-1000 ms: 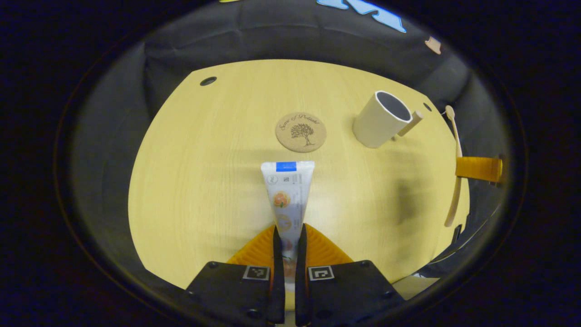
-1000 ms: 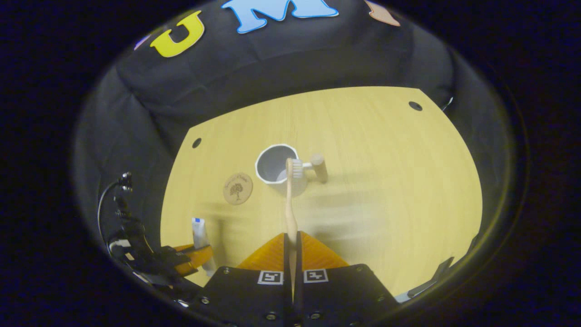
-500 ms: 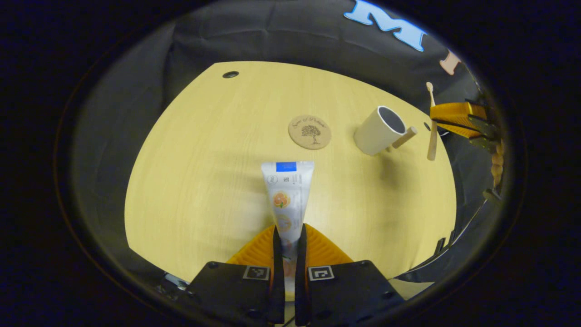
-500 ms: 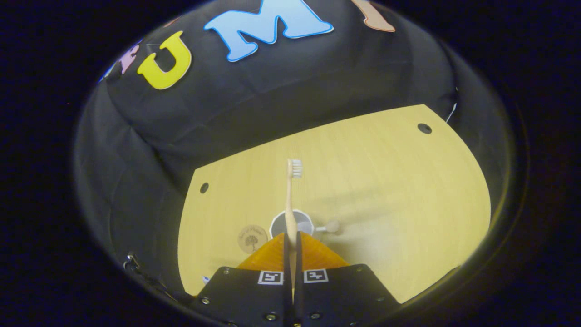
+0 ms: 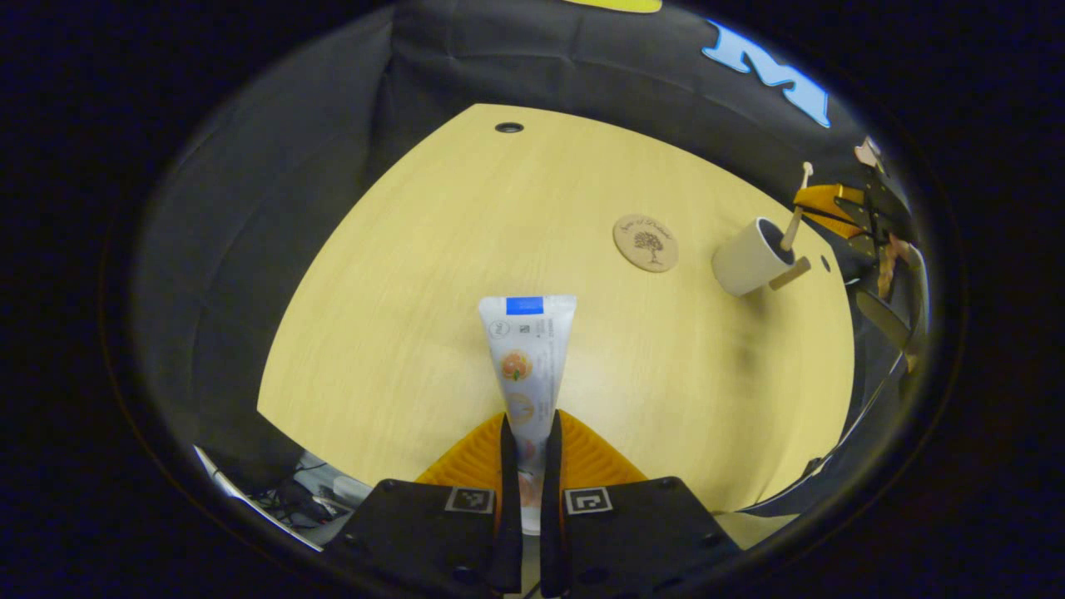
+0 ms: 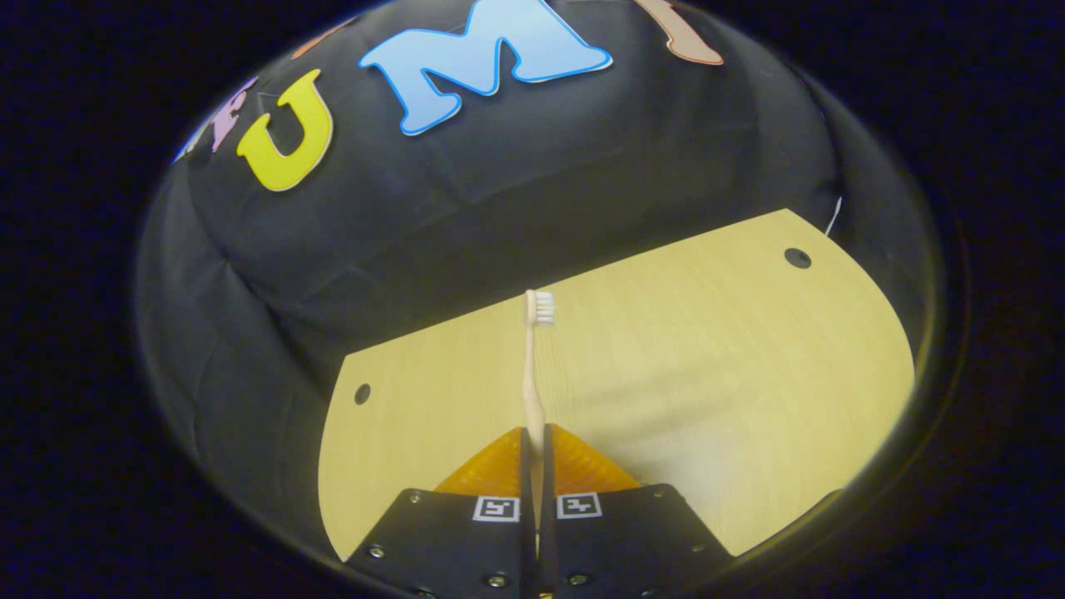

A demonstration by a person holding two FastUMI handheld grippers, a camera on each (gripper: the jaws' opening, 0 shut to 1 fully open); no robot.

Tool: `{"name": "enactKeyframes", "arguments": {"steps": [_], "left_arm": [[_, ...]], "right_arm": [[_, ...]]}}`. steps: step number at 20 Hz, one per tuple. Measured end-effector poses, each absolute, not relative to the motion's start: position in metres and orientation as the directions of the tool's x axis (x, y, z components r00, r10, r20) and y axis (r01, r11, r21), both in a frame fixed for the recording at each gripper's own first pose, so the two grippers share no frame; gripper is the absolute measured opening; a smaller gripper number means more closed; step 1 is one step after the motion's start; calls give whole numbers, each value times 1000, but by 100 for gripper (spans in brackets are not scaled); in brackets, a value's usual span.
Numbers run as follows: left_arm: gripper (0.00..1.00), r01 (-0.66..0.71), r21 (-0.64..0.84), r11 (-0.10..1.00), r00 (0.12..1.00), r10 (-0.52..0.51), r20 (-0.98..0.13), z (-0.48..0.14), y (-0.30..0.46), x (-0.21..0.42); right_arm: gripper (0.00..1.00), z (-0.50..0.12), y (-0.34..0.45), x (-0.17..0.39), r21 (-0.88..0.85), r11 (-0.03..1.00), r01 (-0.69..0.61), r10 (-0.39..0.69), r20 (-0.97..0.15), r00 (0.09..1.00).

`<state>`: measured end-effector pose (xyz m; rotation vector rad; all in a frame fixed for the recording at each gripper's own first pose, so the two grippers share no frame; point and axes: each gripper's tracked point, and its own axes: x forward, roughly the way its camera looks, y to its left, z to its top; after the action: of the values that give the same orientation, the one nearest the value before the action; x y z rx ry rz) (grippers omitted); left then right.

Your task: Put the toothbrush and toothpaste on the desktop into the cup, then pick up the cup and place it on the coaster on the desktop.

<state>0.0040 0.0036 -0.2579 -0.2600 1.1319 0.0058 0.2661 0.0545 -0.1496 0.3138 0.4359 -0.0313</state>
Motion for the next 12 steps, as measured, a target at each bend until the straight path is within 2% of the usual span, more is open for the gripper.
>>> {"name": "enactKeyframes", "arguments": {"steps": [1,2,3,4,6,9,10,12], "left_arm": [[14,-147,-207,967,428,-126,-895,-256,10,1],[17,-155,-209,965,428,-125,-895,-255,12,0],[14,-158,-211,965,427,-125,-895,-256,9,2],[17,-157,-211,965,429,-126,-895,-256,7,3],[14,-150,-210,966,433,-127,-893,-257,7,6],[17,-126,-215,969,430,-142,-892,-256,6,7],[17,-120,-215,969,428,-144,-892,-256,5,7],[17,-113,-218,969,431,-150,-890,-255,4,8]], "right_arm": [[1,-150,55,268,290,952,94,37,-417,908],[2,-152,57,269,287,954,90,40,-417,908],[2,-155,58,269,281,956,85,43,-420,906],[3,-156,57,269,260,962,86,32,-418,908],[3,-155,55,270,242,966,89,14,-394,919],[6,-159,64,263,259,964,61,52,-405,913],[12,-159,62,260,254,965,67,44,-407,912],[14,-161,61,255,254,965,66,44,-405,913]]}}
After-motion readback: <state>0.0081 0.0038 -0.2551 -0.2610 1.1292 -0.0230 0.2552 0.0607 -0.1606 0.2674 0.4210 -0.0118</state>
